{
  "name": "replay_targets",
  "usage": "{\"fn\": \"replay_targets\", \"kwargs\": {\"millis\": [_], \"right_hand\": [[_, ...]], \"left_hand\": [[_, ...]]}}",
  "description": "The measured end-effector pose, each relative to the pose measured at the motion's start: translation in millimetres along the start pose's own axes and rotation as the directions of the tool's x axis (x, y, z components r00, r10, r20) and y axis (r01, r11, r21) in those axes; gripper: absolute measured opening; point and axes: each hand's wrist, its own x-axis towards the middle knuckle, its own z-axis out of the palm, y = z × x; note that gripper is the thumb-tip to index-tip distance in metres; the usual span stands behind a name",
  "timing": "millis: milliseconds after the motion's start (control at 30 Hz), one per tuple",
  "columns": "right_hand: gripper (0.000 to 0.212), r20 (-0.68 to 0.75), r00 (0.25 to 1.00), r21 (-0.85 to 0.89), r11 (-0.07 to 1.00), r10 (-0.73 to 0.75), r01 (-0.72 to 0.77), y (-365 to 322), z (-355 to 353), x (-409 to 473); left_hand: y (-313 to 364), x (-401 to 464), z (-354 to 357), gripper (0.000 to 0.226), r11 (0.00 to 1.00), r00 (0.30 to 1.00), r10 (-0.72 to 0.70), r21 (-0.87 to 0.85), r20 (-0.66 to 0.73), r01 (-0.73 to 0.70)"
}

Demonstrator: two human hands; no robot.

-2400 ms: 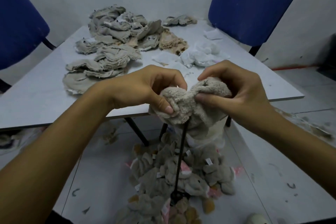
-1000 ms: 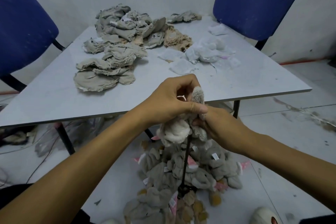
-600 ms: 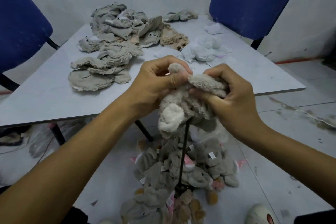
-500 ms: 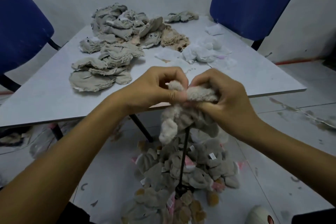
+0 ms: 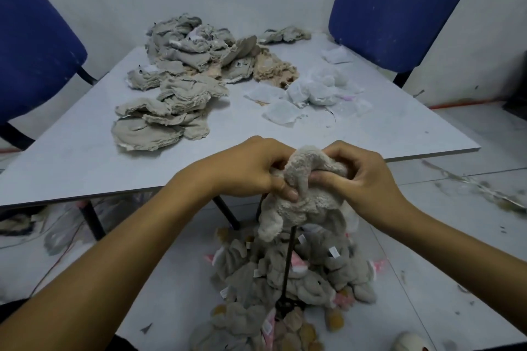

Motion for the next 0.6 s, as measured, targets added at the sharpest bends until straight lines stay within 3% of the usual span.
{"fn": "replay_targets", "kwargs": {"millis": [67,167,233,300,400,533,600], "right_hand": [[0.013,-0.016,0.999,-0.031,0.999,-0.033,0.033,-3,-2,0],[0.015,-0.119,0.983,-0.069,0.989,-0.137,0.13,-13,-6,6],[0.018,-0.126,0.964,-0.15,0.965,-0.236,0.217,-17,-9,12],[0.018,0.037,0.959,-0.283,0.917,-0.282,0.28,-13,-9,14],[0.025,0.15,0.982,-0.258,0.955,-0.112,0.149,4,-2,7],[0.024,0.243,0.969,-0.053,0.998,0.048,-0.036,6,-9,7],[0.033,0.156,0.987,0.04,0.999,0.031,-0.038,0,-16,12]], "left_hand": [[5,-1,1,0.03,0.989,0.998,0.025,-0.141,-0.06,-0.033],[10,-1,-6,0.021,0.928,0.959,0.12,-0.315,-0.256,-0.201],[10,-1,-9,0.018,0.927,0.95,0.141,-0.299,-0.278,-0.226],[7,0,-5,0.02,0.976,0.967,0.126,-0.146,-0.22,-0.16],[2,2,7,0.023,0.994,0.986,0.054,-0.087,-0.156,-0.068],[-3,-3,1,0.026,0.968,0.971,0.109,-0.2,-0.212,-0.152],[-8,-7,-4,0.025,0.924,0.962,0.092,-0.337,-0.258,-0.179]]}}
